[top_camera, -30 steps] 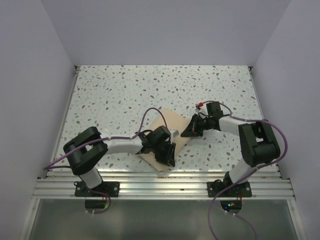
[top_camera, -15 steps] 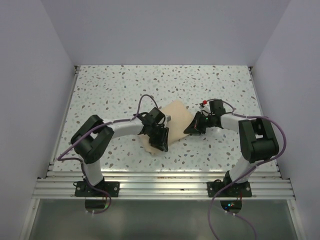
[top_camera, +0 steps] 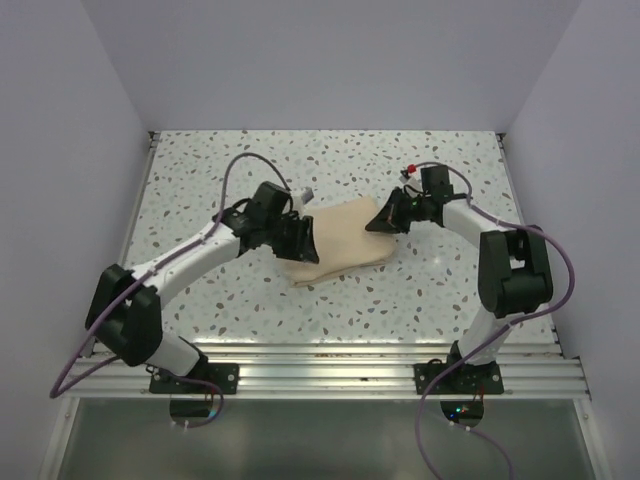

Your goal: Prepare the surgical pack

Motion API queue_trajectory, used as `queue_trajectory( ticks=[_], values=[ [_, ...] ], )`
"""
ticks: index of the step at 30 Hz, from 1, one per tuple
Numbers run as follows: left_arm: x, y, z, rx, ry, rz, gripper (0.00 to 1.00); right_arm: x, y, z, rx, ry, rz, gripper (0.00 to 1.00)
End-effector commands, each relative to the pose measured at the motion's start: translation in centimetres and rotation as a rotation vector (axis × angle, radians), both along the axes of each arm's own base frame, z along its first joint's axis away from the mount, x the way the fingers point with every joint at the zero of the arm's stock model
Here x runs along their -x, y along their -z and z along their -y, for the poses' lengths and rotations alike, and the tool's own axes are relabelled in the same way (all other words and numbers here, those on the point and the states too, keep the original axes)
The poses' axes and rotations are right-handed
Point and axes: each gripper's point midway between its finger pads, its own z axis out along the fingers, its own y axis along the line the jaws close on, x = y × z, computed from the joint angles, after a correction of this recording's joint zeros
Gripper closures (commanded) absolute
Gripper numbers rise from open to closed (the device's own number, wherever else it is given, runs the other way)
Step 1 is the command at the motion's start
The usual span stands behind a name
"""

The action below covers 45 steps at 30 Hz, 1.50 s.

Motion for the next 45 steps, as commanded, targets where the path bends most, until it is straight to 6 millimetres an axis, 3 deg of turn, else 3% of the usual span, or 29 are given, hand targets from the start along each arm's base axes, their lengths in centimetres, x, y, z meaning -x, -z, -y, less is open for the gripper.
queue_trajectory(
  ticks=[1, 3, 4, 6, 8, 10, 11, 12, 13, 14, 17, 20, 21, 23, 24, 25, 26, 28, 30, 31, 33, 37, 39, 43, 45],
  values=[
    [-3.7, -4.8, -1.0, 0.144, -0.068, 0.127, 0.54, -4.1, -4.9, -1.6, -0.111, 0.015, 0.134, 1.0],
    [-7.0, -6.2, -1.7, 0.205, -0.141, 0.174, 0.55, -6.3, -6.1, -2.1, -0.161, 0.05, 0.166, 1.0],
    [-7.9, -5.6, -1.8, 0.216, -0.154, 0.157, 0.55, -7.2, -5.1, -2.4, -0.174, 0.067, 0.144, 1.0],
    [-10.4, -5.6, -2.3, 0.245, -0.2, 0.177, 0.55, -9.1, -5.7, -3.1, -0.24, 0.101, 0.163, 1.0],
    [-12.4, -4.5, -2.6, 0.284, -0.231, 0.152, 0.55, -10.6, -4.7, -4.1, -0.27, 0.112, 0.13, 1.0],
    [-13.4, -2.4, -3.0, 0.286, -0.254, 0.114, 0.55, -11.8, -4.6, -4.7, -0.29, 0.109, 0.131, 1.0],
    [-14.3, -1.9, -3.5, 0.291, -0.271, 0.12, 0.56, -12.1, -2.9, -4.9, -0.289, 0.117, 0.09, 1.0],
    [-14.6, -1.1, -3.8, 0.287, -0.279, 0.1, 0.56, -12.5, -2.6, -5.1, -0.295, 0.117, 0.093, 1.0],
    [-14.6, 0.5, -4.0, 0.277, -0.282, 0.056, 0.56, -12.5, -1.9, -5.2, -0.296, 0.119, 0.074, 1.0],
    [-14.7, 1.3, -4.5, 0.266, -0.29, 0.043, 0.57, -12.5, -0.6, -5.2, -0.295, 0.125, 0.044, 1.0],
    [-14.8, 3.1, -5.7, 0.23, -0.304, 0.016, 0.58, -12.2, 0.7, -5.1, -0.28, 0.112, 0.024, 1.0],
    [-15.4, 1.9, -7.0, 0.192, -0.309, 0.065, 0.58, -11.3, 1.4, -4.8, -0.202, 0.058, 0.006, 1.0],
    [-15.9, 0.9, -7.3, 0.184, -0.308, 0.091, 0.58, -11.8, 0.0, -4.7, -0.186, 0.041, 0.037, 1.0],
    [-15.8, -0.5, -8.0, 0.145, -0.309, 0.118, 0.58, -10.9, -0.2, -4.1, -0.123, 0.012, 0.027, 1.0],
    [-16.0, -2.2, -8.3, 0.14, -0.318, 0.16, 0.57, -11.0, -2.1, -4.1, -0.112, -0.002, 0.067, 1.0],
    [-15.9, -2.8, -8.6, 0.132, -0.325, 0.172, 0.57, -10.6, -2.8, -4.1, -0.092, -0.014, 0.077, 1.0],
    [-15.5, -3.4, -8.9, 0.123, -0.334, 0.178, 0.57, -9.5, -2.5, -3.5, -0.029, -0.036, 0.062, 1.0],
    [-14.5, -4.5, -10.0, 0.086, -0.375, 0.199, 0.56, -8.1, -4.4, -3.7, 0.031, -0.078, 0.098, 1.0],
    [-13.4, -4.0, -11.1, 0.042, -0.415, 0.181, 0.55, -5.6, -4.2, -3.7, 0.116, -0.142, 0.089, 1.0],
    [-12.7, -4.4, -11.8, 0.015, -0.439, 0.191, 0.55, -4.0, -5.2, -4.9, 0.136, -0.193, 0.118, 1.0],
    [-11.4, -3.4, -12.9, -0.031, -0.462, 0.179, 0.55, -1.4, -4.3, -5.4, 0.229, -0.267, 0.123, 1.0],
    [-9.7, -2.8, -16.4, -0.164, -0.603, 0.193, 0.55, 4.6, -4.6, -10.0, 0.352, -0.466, 0.217, 1.0],
    [-9.0, -2.2, -17.5, -0.211, -0.647, 0.18, 0.54, 6.3, -4.4, -11.7, 0.377, -0.525, 0.242, 1.0],
    [-8.4, -1.7, -18.5, -0.265, -0.677, 0.16, 0.54, 11.1, -2.0, -15.4, 0.481, -0.701, 0.264, 1.0],
    [-8.3, -1.9, -18.5, -0.265, -0.679, 0.162, 0.54, 12.2, -0.1, -15.9, 0.527, -0.739, 0.235, 1.0]
  ],
)
